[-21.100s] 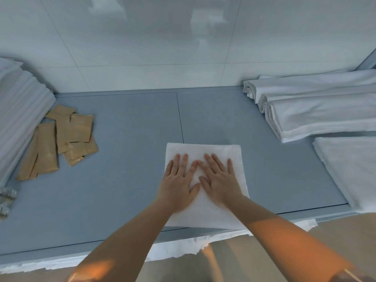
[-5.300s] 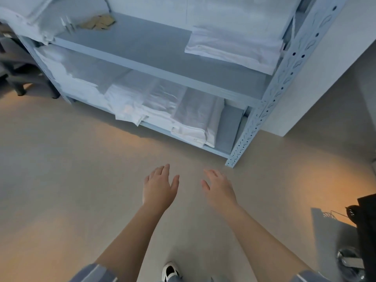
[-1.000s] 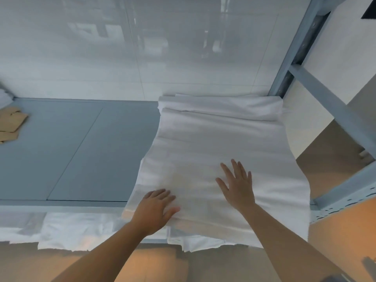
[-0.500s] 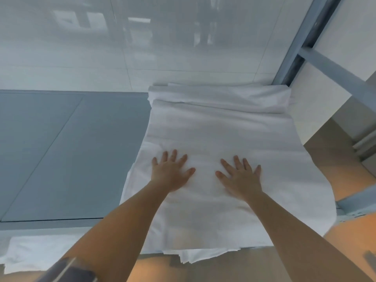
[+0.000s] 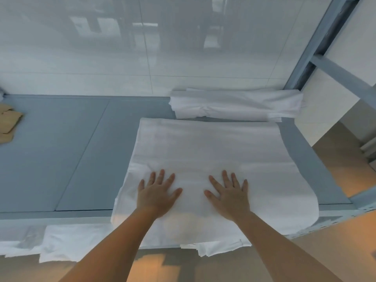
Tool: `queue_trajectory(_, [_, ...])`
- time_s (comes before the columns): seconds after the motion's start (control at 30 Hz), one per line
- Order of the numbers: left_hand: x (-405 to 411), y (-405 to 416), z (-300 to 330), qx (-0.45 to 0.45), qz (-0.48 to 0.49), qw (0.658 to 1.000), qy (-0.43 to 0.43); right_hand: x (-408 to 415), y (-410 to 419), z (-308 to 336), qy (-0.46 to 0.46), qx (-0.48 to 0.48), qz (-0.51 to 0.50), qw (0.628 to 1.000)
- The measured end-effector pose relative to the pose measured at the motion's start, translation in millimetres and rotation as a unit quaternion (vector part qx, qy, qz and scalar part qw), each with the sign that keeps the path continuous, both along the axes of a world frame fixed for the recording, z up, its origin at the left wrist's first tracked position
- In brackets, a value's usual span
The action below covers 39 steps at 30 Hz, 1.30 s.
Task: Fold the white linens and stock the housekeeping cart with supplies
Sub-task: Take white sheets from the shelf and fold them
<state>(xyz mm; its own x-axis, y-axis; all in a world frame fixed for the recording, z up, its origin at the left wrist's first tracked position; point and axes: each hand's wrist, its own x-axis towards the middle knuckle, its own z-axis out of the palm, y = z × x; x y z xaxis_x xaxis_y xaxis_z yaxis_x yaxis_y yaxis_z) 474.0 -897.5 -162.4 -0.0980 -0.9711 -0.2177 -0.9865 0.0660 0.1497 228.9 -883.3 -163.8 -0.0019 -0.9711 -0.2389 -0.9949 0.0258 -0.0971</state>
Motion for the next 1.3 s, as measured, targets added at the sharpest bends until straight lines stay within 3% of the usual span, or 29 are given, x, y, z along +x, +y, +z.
queue_trajectory(0.27, [107.3, 47.3, 2.9, 0.026, 0.047, 0.999, -0.001, 108.7, 29.8, -1.3, -0.013, 0.011, 0.038, 0.999])
queue_trajectory(0.8, [308.9, 53.3, 10.1, 0.052, 0.055, 0.997, 0.001, 317.8, 46.6, -4.6, -0.040, -0.001, 0.028, 0.999])
queue_trajectory(0.93, [310.3, 29.2, 19.5, -0.010, 0.079, 0.996, -0.049, 344.0, 47.8, -0.8, -0.040, 0.018, 0.033, 0.998])
queue_trajectory(1.07, [284.3, -21.1, 12.4, -0.007, -0.021, 1.000, 0.007, 335.0, 26.1, 0.9, -0.037, 0.040, 0.078, 0.995])
queue_trajectory(1.17, [267.7, -61.6, -3.9, 0.032, -0.040, 0.999, -0.016, 318.3, -12.9, 1.0, -0.009, 0.025, 0.121, 0.992])
queue_trajectory(1.3, [260.1, -114.7, -21.0, -0.018, -0.028, 0.999, -0.037, 292.6, -92.3, 1.4, 0.019, 0.017, 0.082, 0.996])
